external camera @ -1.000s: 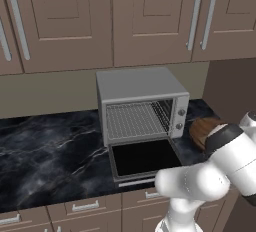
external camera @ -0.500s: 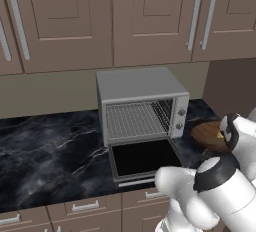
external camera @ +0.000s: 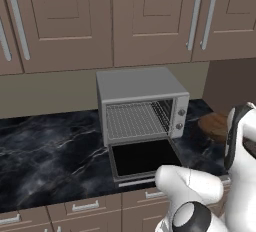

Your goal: Pick up the heated bread from the toaster oven and place it in the bowl. Then move the bread bowl to the dining counter.

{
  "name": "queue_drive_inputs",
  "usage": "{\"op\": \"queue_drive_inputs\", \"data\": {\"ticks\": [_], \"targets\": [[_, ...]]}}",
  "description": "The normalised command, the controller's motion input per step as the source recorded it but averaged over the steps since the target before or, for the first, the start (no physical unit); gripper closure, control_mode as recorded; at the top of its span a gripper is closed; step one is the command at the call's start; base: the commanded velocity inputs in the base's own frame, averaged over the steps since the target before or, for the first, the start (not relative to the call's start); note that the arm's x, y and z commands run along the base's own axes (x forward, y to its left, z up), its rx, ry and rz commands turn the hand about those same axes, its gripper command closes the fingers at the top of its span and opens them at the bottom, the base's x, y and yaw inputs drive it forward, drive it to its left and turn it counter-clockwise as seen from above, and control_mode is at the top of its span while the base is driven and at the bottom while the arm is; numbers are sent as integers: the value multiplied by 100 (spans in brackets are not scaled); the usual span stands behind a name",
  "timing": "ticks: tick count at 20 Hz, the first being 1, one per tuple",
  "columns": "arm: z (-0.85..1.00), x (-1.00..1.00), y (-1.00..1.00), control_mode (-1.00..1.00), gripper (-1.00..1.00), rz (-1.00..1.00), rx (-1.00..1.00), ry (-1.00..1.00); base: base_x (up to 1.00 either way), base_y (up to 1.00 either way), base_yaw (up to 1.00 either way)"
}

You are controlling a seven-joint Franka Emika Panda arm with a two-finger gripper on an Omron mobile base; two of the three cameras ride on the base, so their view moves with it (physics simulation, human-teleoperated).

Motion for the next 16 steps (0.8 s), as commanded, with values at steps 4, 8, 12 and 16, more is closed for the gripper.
{"op": "queue_drive_inputs", "data": {"ticks": [4, 8, 12, 16], "targets": [[96, -48, 41, -100, 100, -7, -7, -29, 0, 0, 0], [76, -27, 55, -100, 100, -3, -9, -21, 0, 0, 0], [72, -18, 24, -100, 100, 0, 0, -2, 0, 0, 0], [17, -5, 2, -100, 100, -1, 0, -2, 0, 0, 0]]}}
